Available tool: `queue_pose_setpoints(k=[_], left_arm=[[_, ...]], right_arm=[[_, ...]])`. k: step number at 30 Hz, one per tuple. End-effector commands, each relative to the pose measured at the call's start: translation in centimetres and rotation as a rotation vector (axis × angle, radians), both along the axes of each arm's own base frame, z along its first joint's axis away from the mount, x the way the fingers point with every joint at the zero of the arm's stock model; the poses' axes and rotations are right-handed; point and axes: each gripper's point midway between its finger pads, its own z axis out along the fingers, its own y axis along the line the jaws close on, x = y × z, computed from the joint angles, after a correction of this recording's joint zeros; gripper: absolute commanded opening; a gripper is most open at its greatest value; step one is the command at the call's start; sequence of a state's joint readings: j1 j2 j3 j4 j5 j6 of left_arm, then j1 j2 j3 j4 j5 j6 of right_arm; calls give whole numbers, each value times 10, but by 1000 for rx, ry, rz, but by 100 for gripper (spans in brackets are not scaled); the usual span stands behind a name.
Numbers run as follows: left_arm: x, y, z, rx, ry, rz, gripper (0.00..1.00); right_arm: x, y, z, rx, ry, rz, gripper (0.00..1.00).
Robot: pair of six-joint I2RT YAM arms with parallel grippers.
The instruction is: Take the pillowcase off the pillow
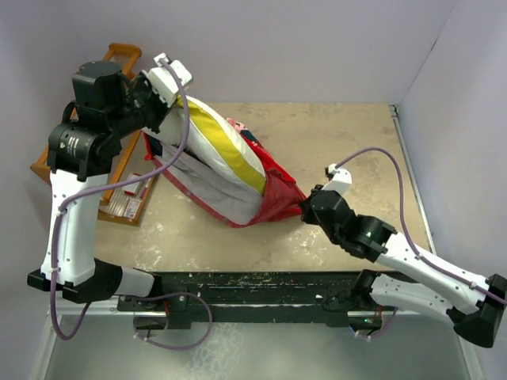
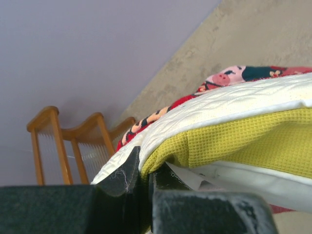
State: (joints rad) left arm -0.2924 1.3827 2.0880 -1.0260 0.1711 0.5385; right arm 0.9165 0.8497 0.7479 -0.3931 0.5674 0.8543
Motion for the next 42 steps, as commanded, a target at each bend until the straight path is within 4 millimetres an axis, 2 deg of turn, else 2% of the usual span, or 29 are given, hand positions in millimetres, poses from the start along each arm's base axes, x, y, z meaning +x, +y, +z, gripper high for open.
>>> queue_pose_setpoints(k=[1, 4, 5, 6, 8, 10, 11, 12, 14, 16, 19, 23, 27, 30, 31, 35, 37, 40, 41, 42], left_arm=[[-12, 45, 146, -163, -477, 196, 0], [-17, 35, 154, -182, -493, 142, 0], [-16, 31, 154, -187, -489, 120, 0], [-14, 27, 152, -188, -476, 101, 0], [-7, 20, 145, -188, -443, 76, 0], [1, 12, 133, -179, -397, 44, 0], [5, 8, 125, -173, -371, 33, 0], [9, 5, 117, -168, -346, 21, 0], [13, -2, 103, -159, -304, -9, 0], [16, -8, 93, -157, -277, -31, 0], [18, -16, 84, -153, -253, -55, 0], [20, -24, 80, -134, -250, -61, 0], [18, -35, 77, -124, -244, -84, 0], [17, -41, 74, -120, -239, -97, 0], [16, -43, 75, -123, -239, -102, 0], [2, -52, 79, -141, -241, -168, 0], [-4, -53, 80, -138, -240, -191, 0], [-9, -55, 76, -136, -225, -212, 0], [-11, -56, 75, -142, -221, -219, 0], [-13, -57, 75, -151, -219, -226, 0]], right_arm=[[16, -50, 35, -195, -72, -184, 0], [29, -37, 100, -175, -191, -132, 0], [33, -28, 127, -157, -239, -84, 5], [35, -18, 147, -155, -275, -30, 17], [39, -6, 186, -181, -365, 65, 53], [35, 18, 228, -155, -476, 216, 80], [32, 27, 244, -148, -514, 278, 91], [29, 40, 256, -145, -540, 353, 98], [21, 59, 281, -128, -592, 467, 100], [12, 82, 298, -92, -627, 589, 100], [-3, 120, 305, -37, -651, 773, 100], [-20, 164, 292, -62, -644, 943, 100], [-15, 189, 282, -107, -620, 982, 100], [-3, 195, 283, -101, -610, 929, 100], [7, 195, 284, -114, -615, 883, 100], [58, 170, 274, -227, -586, 618, 95], [76, 157, 265, -273, -561, 533, 94], [82, 161, 256, -289, -557, 546, 90], [79, 168, 254, -274, -561, 577, 85], [77, 174, 253, -254, -567, 605, 75]])
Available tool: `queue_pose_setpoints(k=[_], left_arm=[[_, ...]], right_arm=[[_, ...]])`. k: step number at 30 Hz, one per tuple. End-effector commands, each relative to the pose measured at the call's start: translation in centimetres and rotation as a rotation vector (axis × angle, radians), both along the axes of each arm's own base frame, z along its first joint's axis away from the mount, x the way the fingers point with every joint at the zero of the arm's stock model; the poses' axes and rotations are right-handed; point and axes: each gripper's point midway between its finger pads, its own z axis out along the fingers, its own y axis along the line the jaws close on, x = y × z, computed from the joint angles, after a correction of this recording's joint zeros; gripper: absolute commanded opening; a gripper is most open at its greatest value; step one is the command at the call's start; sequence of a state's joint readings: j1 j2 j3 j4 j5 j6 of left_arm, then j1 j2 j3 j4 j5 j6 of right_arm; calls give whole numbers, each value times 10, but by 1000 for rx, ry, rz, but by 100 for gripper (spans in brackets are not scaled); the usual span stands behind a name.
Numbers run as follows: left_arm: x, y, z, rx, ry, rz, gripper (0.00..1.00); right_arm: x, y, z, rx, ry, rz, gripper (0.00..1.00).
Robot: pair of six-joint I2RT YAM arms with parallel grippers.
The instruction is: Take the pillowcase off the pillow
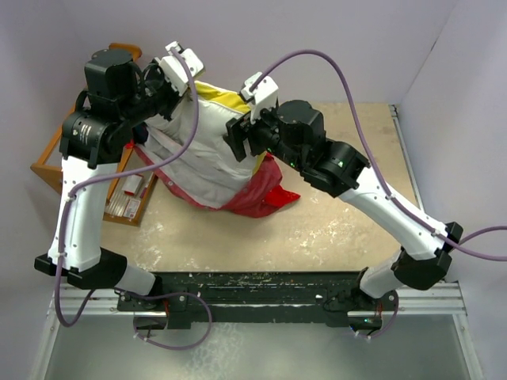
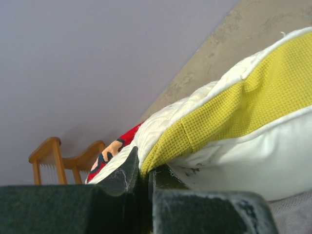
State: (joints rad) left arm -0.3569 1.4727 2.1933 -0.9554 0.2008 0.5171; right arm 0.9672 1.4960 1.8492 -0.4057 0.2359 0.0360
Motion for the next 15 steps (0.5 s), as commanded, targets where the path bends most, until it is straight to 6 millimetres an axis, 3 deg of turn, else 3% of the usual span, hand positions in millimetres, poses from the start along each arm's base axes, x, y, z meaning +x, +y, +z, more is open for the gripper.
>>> queue_pose_setpoints(k=[1, 2, 3, 4, 5, 7, 11, 15], left_arm=[[-32, -22, 51, -111, -148, -143, 0], [-34, -21, 54, -134, -145, -139, 12], [-37, -20, 57, -161, -138, -127, 47], [-39, -18, 57, -179, -118, -116, 87], [-43, -17, 54, -185, -90, -114, 99], [-46, -10, 44, -198, -43, -92, 100], [-43, 14, 8, -191, 21, -19, 100], [-41, 29, -34, -161, 88, 25, 100]], right_arm=[[11, 11, 1, 32, -40, 6, 58], [11, 9, 2, 50, -42, 1, 31], [17, 3, 0, 69, -38, -37, 4], [22, -11, 3, 104, -33, -82, 0], [28, -24, 0, 134, -18, -110, 0], [27, -48, 1, 203, -18, -110, 0], [2, -89, 1, 297, -109, -73, 0], [-8, -121, -23, 282, -96, -90, 0]])
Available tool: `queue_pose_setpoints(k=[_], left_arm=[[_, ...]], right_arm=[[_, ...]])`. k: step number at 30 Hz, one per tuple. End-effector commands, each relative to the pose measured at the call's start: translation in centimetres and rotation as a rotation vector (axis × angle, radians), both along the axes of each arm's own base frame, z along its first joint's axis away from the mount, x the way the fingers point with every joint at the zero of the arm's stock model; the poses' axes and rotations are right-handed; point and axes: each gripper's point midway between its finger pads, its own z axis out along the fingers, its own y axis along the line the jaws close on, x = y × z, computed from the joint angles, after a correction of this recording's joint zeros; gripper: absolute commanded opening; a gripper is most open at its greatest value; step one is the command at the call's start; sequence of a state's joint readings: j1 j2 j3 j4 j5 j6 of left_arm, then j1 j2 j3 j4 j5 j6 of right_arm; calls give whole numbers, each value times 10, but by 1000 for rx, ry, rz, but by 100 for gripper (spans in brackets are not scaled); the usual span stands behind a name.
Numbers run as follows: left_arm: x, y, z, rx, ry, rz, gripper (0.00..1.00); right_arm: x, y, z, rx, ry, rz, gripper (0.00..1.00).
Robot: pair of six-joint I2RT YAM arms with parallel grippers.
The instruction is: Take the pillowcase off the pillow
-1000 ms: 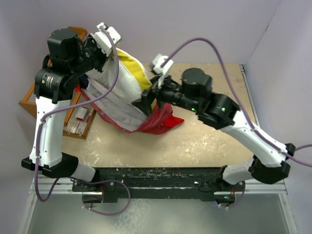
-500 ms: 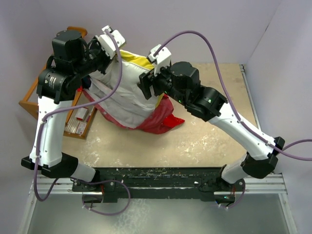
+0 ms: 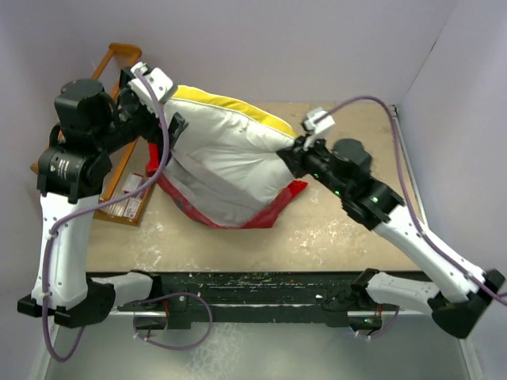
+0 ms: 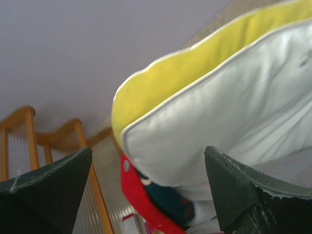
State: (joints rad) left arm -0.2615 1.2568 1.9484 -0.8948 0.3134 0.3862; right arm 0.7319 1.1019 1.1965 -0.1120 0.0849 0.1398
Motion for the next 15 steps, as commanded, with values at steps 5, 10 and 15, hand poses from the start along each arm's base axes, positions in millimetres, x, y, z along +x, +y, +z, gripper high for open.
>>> queue_pose_setpoints(k=[5, 10, 15], left_arm=[[10, -1, -74, -3, 171, -89, 100], [-14, -31, -83, -94, 289, -345, 98], [-51, -53, -87, -169, 376, -551, 75]], right_arm=[[-27, -34, 42, 144, -155, 31, 0], [-27, -36, 33, 139, -119, 20, 0], [-21, -34, 29, 129, -84, 0, 0]])
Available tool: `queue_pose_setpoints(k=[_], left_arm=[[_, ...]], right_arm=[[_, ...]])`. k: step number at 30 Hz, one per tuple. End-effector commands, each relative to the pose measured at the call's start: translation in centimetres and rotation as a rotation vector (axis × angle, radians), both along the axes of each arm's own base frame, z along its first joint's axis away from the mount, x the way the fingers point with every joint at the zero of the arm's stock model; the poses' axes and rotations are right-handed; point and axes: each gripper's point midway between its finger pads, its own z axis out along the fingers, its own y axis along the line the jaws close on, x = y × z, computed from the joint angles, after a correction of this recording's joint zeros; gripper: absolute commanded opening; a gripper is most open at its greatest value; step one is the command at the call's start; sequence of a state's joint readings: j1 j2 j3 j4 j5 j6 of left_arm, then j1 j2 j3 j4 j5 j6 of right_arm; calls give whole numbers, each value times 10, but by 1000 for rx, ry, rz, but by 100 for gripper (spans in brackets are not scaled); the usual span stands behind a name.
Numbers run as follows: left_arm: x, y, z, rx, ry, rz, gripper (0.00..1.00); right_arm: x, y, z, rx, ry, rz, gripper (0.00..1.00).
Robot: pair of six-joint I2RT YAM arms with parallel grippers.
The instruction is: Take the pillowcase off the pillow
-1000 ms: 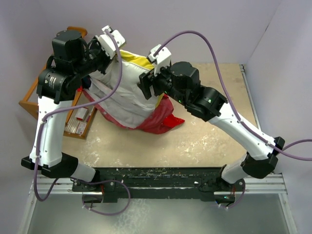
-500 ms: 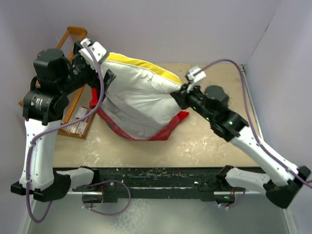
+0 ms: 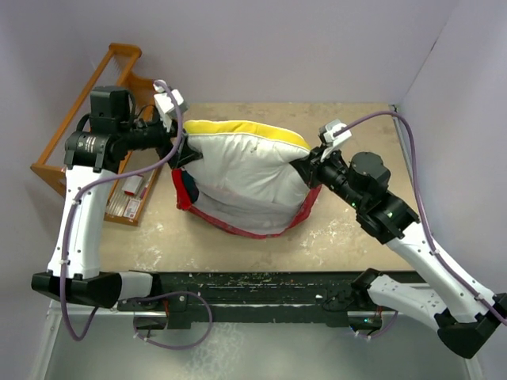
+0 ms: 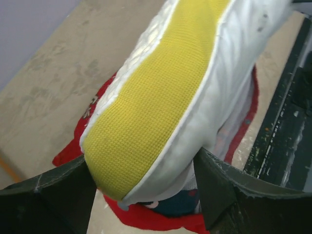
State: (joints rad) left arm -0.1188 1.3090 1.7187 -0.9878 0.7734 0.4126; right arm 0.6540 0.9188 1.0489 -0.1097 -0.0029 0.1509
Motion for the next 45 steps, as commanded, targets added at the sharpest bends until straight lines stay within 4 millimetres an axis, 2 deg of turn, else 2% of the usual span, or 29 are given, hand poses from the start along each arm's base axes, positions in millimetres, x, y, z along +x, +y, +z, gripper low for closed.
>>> queue_pose_setpoints(k=[1, 2, 3, 4, 5, 7, 9, 10, 11, 14, 16, 18, 21, 23, 24, 26, 28, 31, 34, 39, 41, 45], left_arm=[[-46, -28, 17, -134, 21, -246, 62], [-47, -29, 18, -139, 25, -257, 40], [-47, -30, 18, -143, 29, -261, 20], [-45, -30, 20, -144, 26, -254, 5], [-43, -29, 23, -142, 12, -241, 0], [-35, -24, 31, -117, -37, -198, 0], [-24, -17, 39, -80, -105, -142, 0], [-17, -12, 42, -54, -142, -105, 0], [-8, -7, 46, -28, -177, -69, 0], [10, 4, 51, 40, -246, -2, 0], [15, 1, 51, 68, -265, -6, 0], [13, -12, 49, 111, -289, -30, 0], [7, -33, 47, 166, -326, -65, 0], [5, -41, 49, 156, -327, -80, 0], [6, -43, 53, 147, -324, -80, 0], [8, -48, 60, 140, -319, -93, 0], [9, -52, 69, 133, -323, -108, 0], [10, -56, 78, 134, -332, -123, 0], [11, -59, 82, 138, -337, -133, 0], [2, -64, 89, 114, -340, -167, 0], [-4, -65, 92, 107, -340, -179, 0], [-15, -62, 96, 108, -352, -198, 0]], right_arm=[[3, 2, 39, 89, -68, -9, 0], [3, 4, 43, 89, -71, 4, 5], [2, 8, 48, 84, -78, 28, 15], [0, 14, 54, 72, -82, 66, 24], [-3, 19, 60, 50, -90, 108, 35], [-5, 29, 71, 6, -86, 169, 52], [-10, 29, 83, -35, -82, 200, 66], [-15, 27, 99, -35, -104, 209, 76], [-17, 24, 104, -47, -109, 208, 85], [-23, 22, 125, -70, -147, 233, 99], [-23, 30, 134, -87, -143, 274, 100], [-13, 37, 140, -113, -132, 270, 100], [7, 33, 162, -116, -173, 178, 100], [0, 49, 177, -71, -210, 266, 100], [-5, 61, 177, -67, -200, 318, 100], [-8, 96, 152, -149, -157, 393, 100], [-16, 120, 124, -228, -108, 461, 100], [-25, 137, 90, -261, -38, 533, 100], [-26, 142, 74, -240, -9, 539, 100], [2, 131, 48, -309, 17, 378, 99], [12, 121, 51, -310, -2, 293, 97], [21, 97, 84, -280, -98, 204, 98]])
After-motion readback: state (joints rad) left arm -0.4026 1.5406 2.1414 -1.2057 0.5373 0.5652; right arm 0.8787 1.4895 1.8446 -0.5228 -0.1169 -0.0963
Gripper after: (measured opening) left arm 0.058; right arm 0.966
